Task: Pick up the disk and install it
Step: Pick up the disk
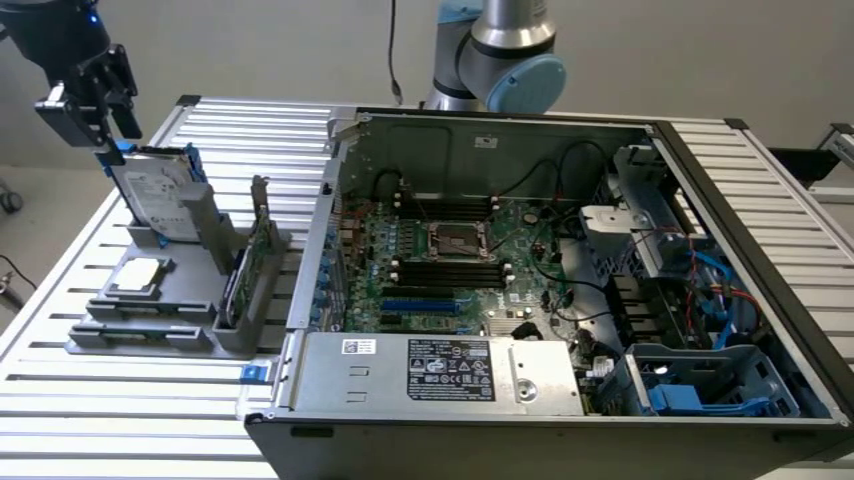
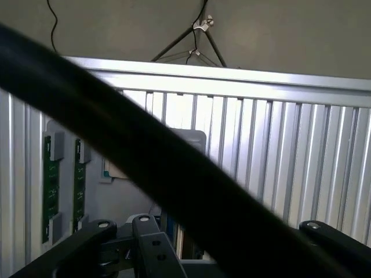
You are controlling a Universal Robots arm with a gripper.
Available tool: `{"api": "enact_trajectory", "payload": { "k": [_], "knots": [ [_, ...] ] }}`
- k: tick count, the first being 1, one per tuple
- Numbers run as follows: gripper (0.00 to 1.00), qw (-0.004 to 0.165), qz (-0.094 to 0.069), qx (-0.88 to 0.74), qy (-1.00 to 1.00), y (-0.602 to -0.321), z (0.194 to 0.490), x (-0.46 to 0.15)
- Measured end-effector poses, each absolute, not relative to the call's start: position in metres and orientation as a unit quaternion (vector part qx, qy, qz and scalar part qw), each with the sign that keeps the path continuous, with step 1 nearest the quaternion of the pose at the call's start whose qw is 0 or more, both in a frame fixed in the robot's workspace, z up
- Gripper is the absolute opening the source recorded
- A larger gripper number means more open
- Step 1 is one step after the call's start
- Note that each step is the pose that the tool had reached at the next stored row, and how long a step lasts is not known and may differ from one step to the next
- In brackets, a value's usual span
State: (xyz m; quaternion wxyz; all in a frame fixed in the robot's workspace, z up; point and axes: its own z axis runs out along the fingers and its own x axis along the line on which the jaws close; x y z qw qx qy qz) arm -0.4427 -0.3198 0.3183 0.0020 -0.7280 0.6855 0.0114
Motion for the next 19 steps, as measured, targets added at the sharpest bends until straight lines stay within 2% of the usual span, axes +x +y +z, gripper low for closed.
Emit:
{"api": "enact_trajectory", "payload": {
  "k": [19],
  "knots": [
    [0.6,0.002,0.011,-0.728,0.686,-0.318,0.29,-0.443]
  ]
}}
